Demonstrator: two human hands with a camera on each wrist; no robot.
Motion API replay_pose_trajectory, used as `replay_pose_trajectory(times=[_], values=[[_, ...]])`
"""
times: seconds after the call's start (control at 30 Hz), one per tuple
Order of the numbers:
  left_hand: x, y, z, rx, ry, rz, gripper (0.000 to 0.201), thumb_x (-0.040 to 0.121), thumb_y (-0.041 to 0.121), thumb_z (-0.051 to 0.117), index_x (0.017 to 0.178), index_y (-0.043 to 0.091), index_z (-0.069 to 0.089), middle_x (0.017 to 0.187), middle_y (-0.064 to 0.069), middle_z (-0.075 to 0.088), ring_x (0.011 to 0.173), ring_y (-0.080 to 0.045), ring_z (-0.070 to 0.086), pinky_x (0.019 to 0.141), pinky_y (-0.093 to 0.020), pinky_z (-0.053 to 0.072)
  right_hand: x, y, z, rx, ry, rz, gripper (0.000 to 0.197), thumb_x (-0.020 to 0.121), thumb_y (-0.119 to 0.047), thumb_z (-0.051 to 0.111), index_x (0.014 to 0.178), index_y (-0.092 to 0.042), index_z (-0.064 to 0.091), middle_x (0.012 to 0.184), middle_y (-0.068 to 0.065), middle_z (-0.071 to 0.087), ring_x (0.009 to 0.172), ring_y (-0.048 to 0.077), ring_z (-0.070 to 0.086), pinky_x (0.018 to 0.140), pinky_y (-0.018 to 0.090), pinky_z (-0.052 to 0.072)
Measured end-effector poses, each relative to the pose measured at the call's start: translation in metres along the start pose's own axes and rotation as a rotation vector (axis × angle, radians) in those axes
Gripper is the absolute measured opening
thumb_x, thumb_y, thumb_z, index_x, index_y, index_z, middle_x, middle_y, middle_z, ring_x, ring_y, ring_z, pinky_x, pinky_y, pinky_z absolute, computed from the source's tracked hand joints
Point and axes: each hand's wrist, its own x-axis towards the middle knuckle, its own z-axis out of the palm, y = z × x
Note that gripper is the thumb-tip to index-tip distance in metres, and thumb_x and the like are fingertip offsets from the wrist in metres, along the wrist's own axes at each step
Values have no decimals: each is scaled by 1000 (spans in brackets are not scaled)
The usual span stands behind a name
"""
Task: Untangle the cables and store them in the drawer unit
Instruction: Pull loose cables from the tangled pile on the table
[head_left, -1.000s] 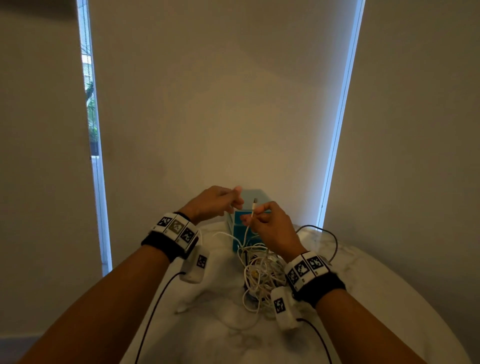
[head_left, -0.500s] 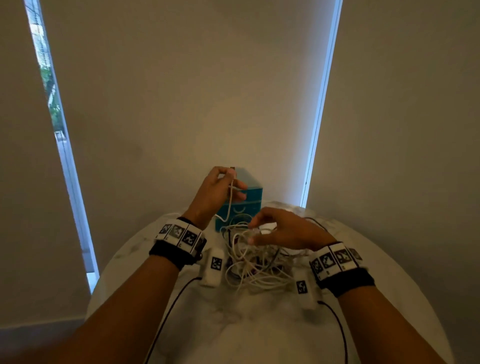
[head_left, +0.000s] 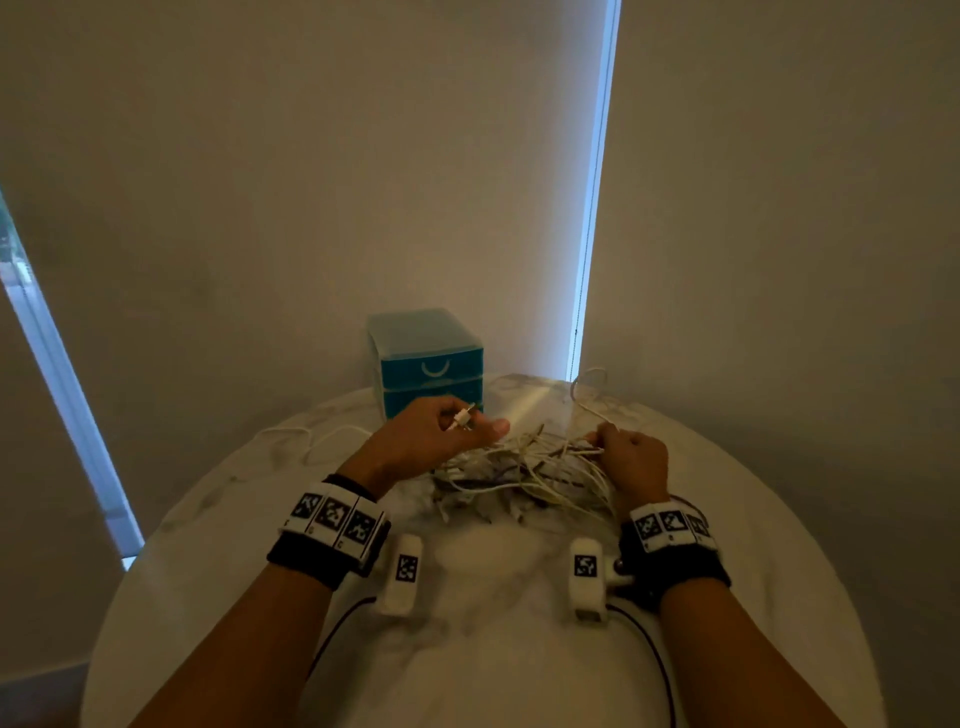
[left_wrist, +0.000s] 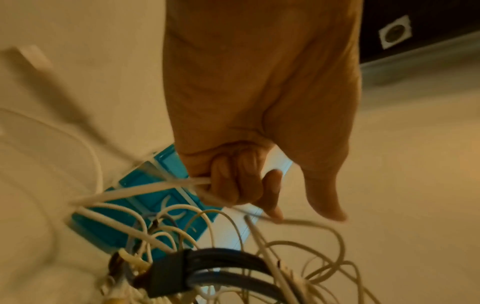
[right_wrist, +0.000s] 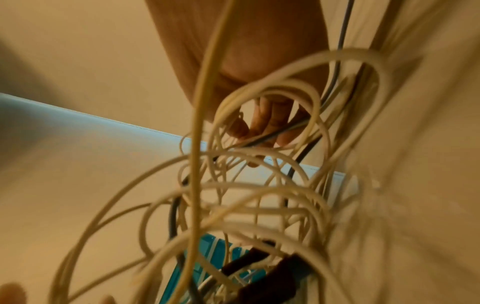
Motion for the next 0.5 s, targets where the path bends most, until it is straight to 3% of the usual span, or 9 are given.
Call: replay_pose_trajectory(times=[0.07, 0.13, 0.2, 0.27, 0.33, 0.37, 0.43, 0.5], values=[[-4, -5, 3, 115, -151, 20, 50, 77, 64, 81, 104, 22, 81, 101, 2, 80, 92, -11, 75, 78, -22, 57, 2, 1, 0, 37, 33, 3, 28, 82, -34, 72, 62, -18, 82, 66, 7, 78, 82, 35, 77, 93, 55, 61], [-7, -12, 5, 187, -272, 50, 46, 78, 64, 82, 102, 24, 81, 98, 6, 80, 90, -8, 75, 81, -26, 59, 1, -1, 2, 40, 59, 6, 32, 88, -27, 71, 59, -16, 79, 65, 8, 77, 81, 36, 77, 91, 55, 62], [-13, -18, 5, 255, -358, 79, 38, 83, 63, 81, 101, 29, 80, 99, 8, 79, 93, -7, 73, 90, -31, 58, -1, -1, 2, 53, 44, -2, 30, 83, -33, 70, 59, -16, 79, 67, 8, 78, 83, 36, 77, 91, 56, 62], [-17, -22, 2, 242, -394, 110, 28, 88, 52, 82, 98, 26, 82, 95, 3, 78, 89, -6, 70, 88, -26, 54, -6, -4, 5, 58, -1, -11, 27, 76, -37, 69, 71, -14, 82, 71, 9, 79, 84, 35, 78, 92, 57, 62], [-21, -22, -2, 130, -343, 124, 21, 93, 41, 80, 99, 21, 83, 93, -4, 79, 85, -10, 71, 83, -23, 54, -18, -20, 9, 110, -68, 5, 25, 84, -22, 74, 105, -7, 75, 84, 13, 81, 87, 31, 78, 92, 53, 63], [-22, -21, -4, 53, -270, 116, 18, 95, 38, 78, 101, 21, 83, 92, -5, 80, 84, -11, 73, 78, -21, 55, -22, -26, 10, 122, -108, 10, 38, 87, -15, 78, 121, -5, 65, 94, 13, 79, 90, 25, 76, 89, 47, 62], [-24, -20, -8, -73, -75, 92, 15, 97, 32, 76, 102, 21, 84, 82, -5, 77, 71, -9, 69, 63, -13, 50, -33, -41, 10, 92, -181, -45, 59, 87, -15, 84, 135, -12, 50, 112, 0, 69, 104, 16, 66, 88, 35, 53], [-24, -20, -9, -181, 75, 78, 17, 100, 29, 72, 104, 17, 83, 71, -6, 68, 57, -2, 57, 52, -9, 42, -45, -54, 12, 61, -186, -185, 66, 88, -19, 84, 142, -22, 46, 131, -6, 59, 123, 16, 56, 98, 32, 45]])
